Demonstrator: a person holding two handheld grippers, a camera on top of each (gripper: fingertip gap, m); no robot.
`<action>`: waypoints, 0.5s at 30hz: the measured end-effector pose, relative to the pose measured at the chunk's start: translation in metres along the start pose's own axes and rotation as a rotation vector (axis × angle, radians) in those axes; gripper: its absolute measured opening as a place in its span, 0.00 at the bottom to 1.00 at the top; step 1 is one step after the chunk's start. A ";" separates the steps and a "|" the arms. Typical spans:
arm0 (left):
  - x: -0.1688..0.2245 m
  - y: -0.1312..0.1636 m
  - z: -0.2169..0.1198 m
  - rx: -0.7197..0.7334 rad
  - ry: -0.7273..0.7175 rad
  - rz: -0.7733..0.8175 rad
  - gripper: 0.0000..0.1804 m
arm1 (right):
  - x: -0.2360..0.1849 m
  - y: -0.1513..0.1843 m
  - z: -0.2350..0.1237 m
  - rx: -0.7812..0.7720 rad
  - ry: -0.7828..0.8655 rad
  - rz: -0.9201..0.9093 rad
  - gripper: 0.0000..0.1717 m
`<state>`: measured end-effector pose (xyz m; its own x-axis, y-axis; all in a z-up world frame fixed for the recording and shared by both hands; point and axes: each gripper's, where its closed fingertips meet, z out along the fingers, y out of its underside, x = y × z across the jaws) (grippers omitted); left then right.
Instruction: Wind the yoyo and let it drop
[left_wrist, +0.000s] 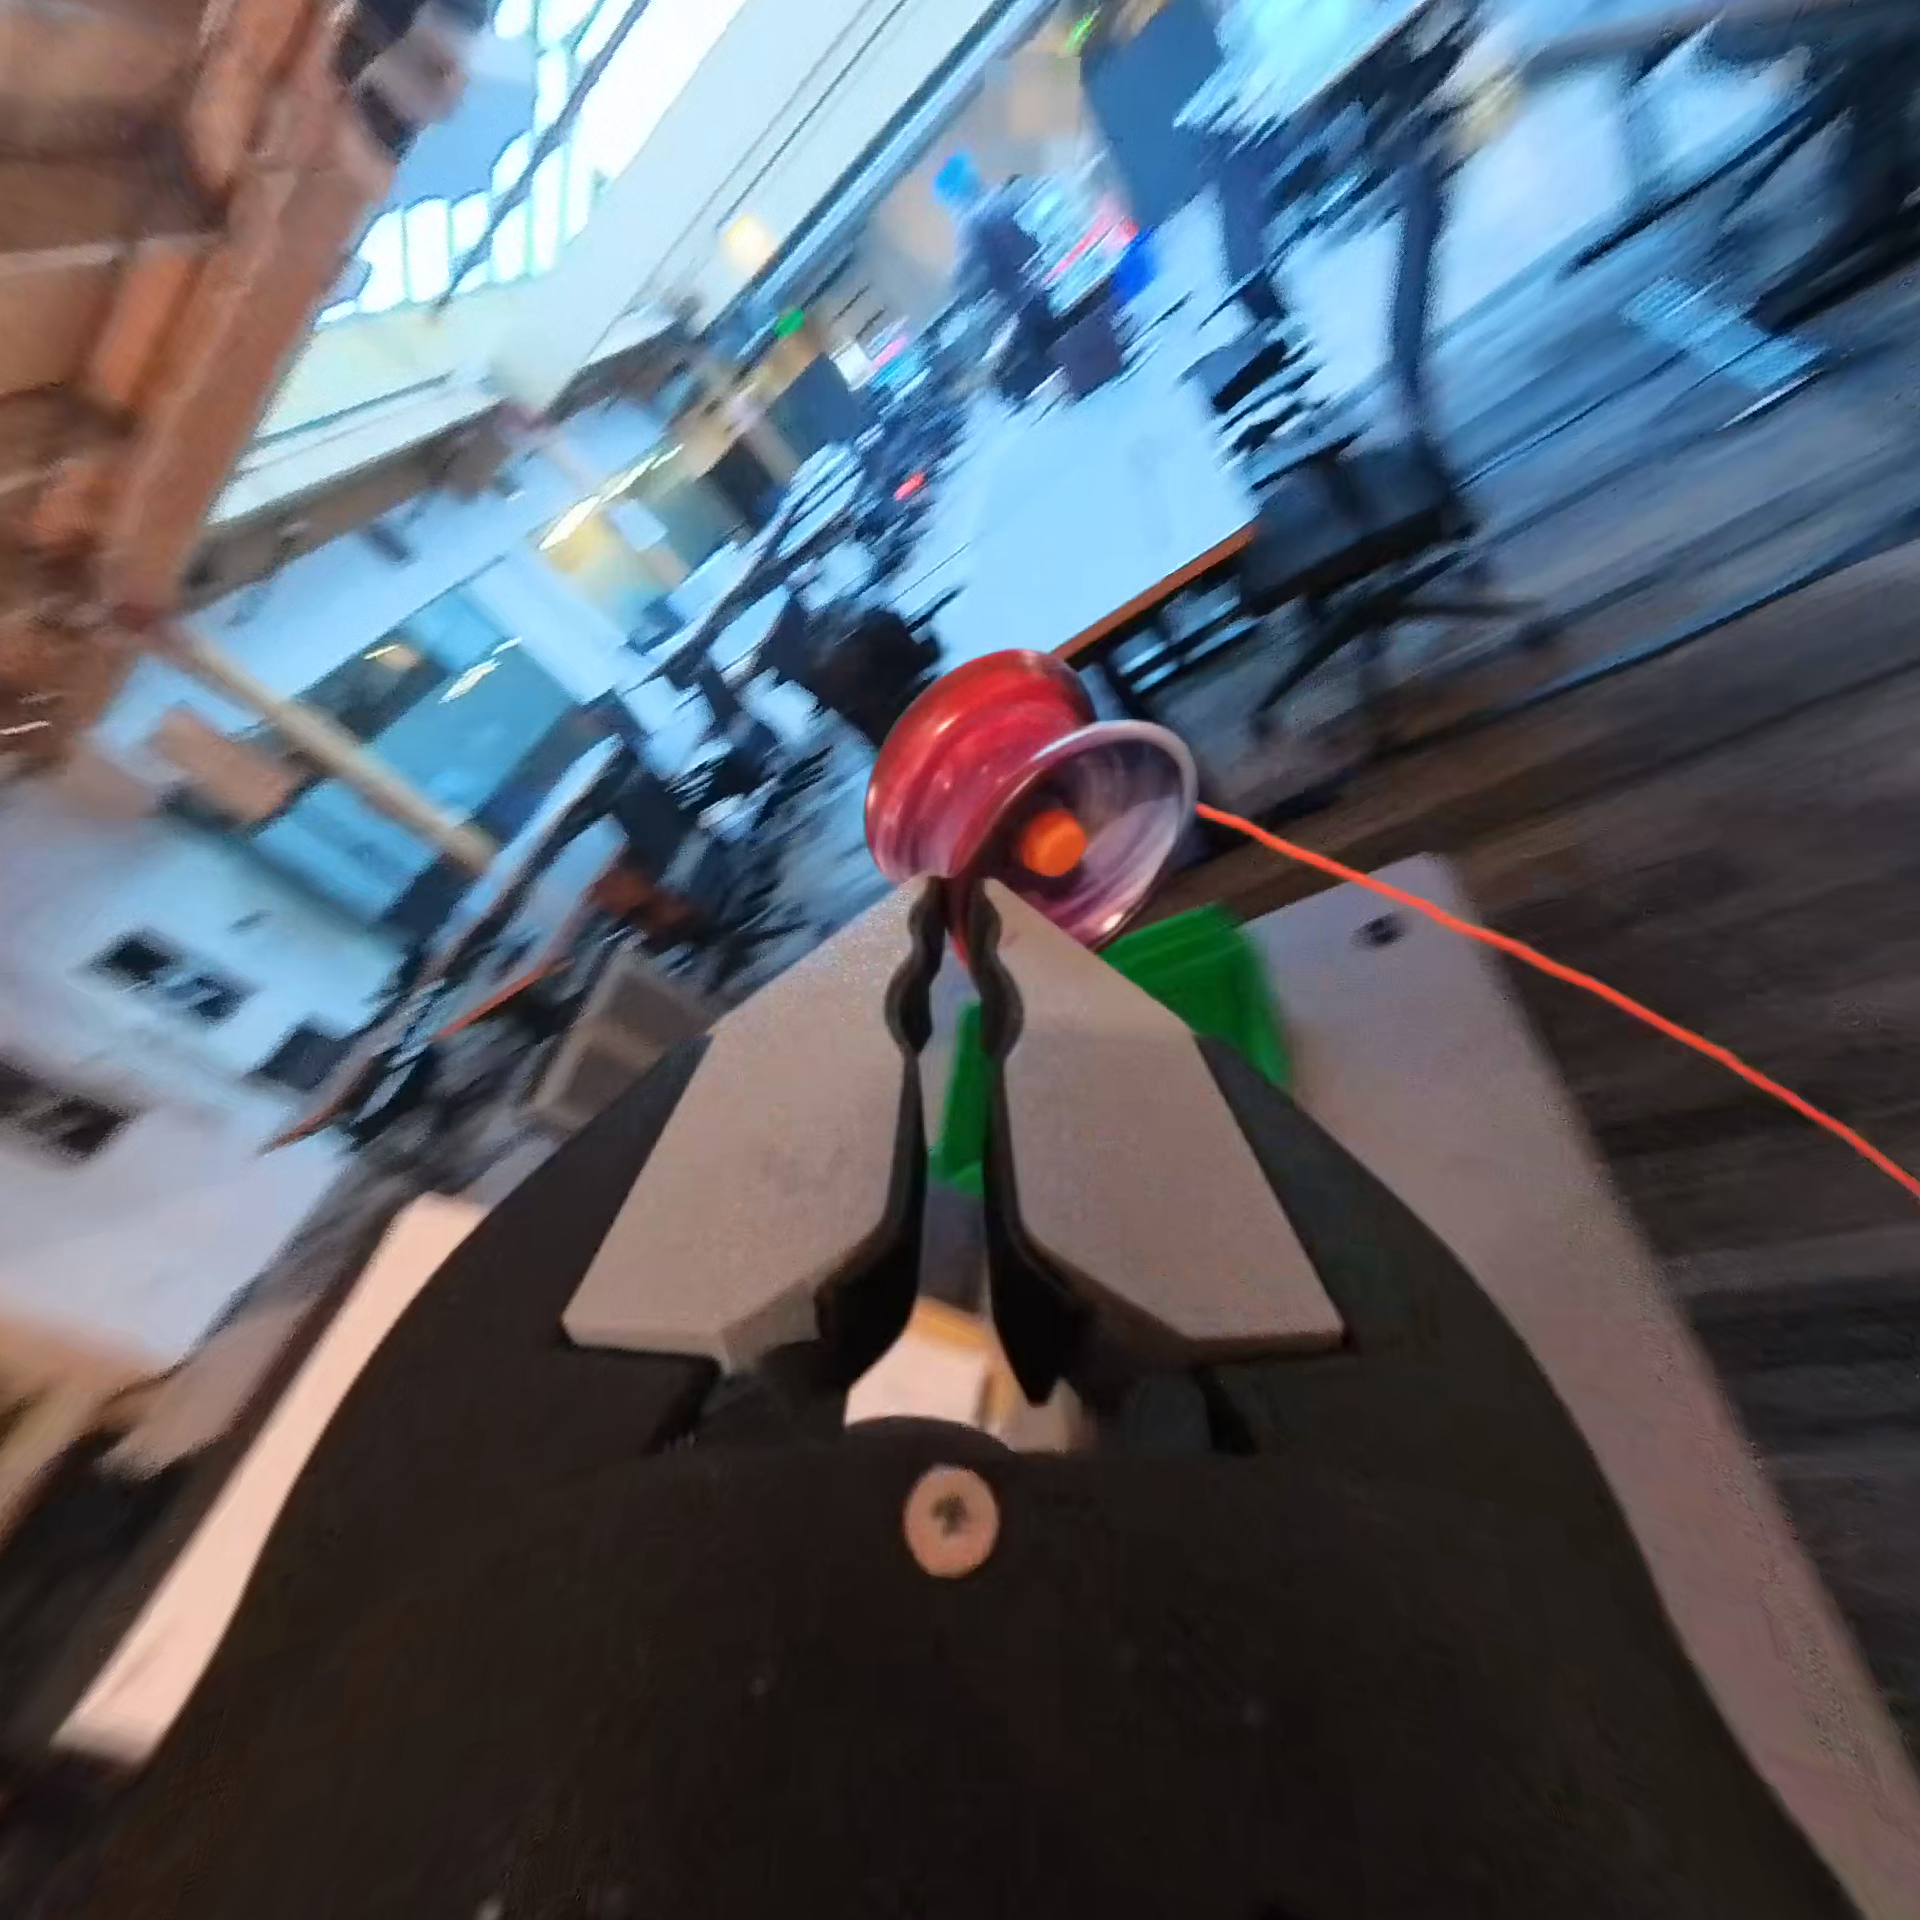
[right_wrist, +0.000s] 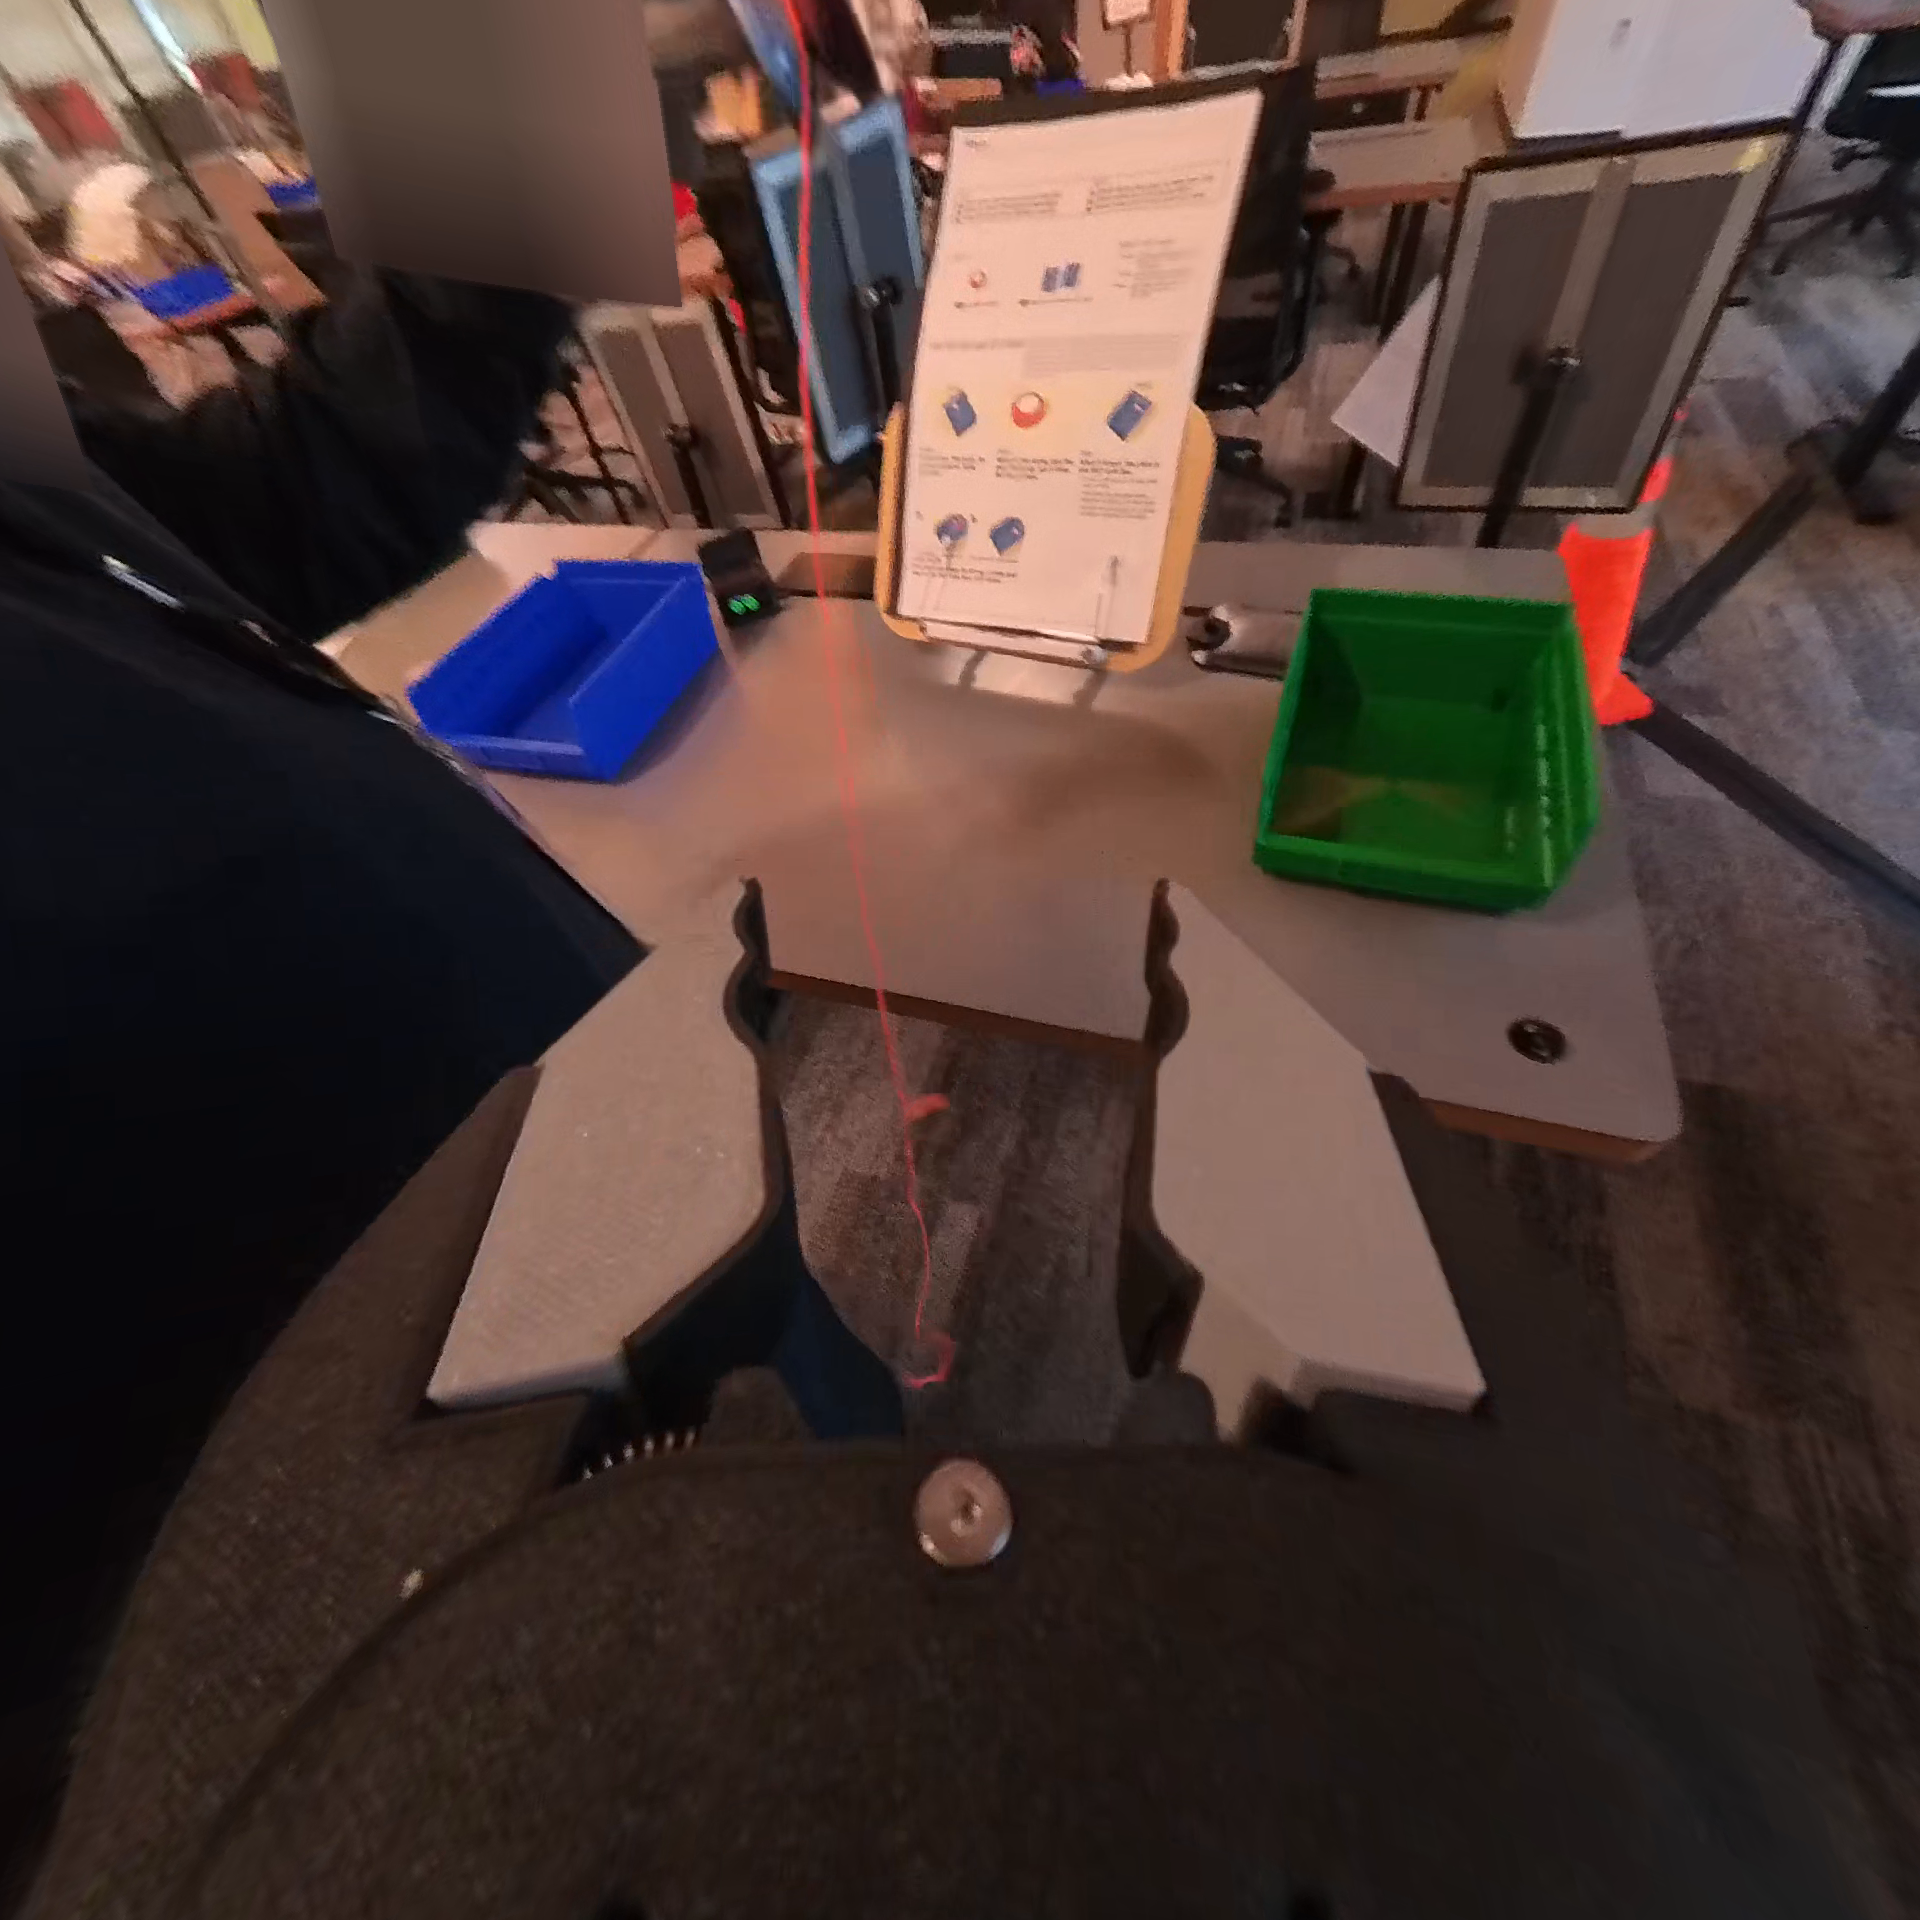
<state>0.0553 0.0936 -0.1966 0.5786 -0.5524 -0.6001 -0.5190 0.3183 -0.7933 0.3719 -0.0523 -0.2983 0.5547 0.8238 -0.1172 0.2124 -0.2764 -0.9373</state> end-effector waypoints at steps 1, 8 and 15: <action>-0.015 0.011 -0.009 -0.036 -0.050 0.017 0.00 | 0.006 0.007 -0.003 -0.029 0.036 -0.004 0.43; 0.015 -0.020 -0.032 0.107 0.212 -0.108 0.01 | 0.014 0.019 -0.014 -0.044 0.096 0.040 0.40; 0.097 -0.074 -0.006 0.247 0.506 -0.217 0.00 | -0.038 -0.044 0.073 0.124 -0.166 -0.002 0.36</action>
<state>0.1460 0.0116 -0.1955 0.2524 -0.9034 -0.3468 -0.2262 0.2934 -0.9289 0.2826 -0.0351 -0.2762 0.4123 0.8972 -0.1583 0.1066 -0.2200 -0.9697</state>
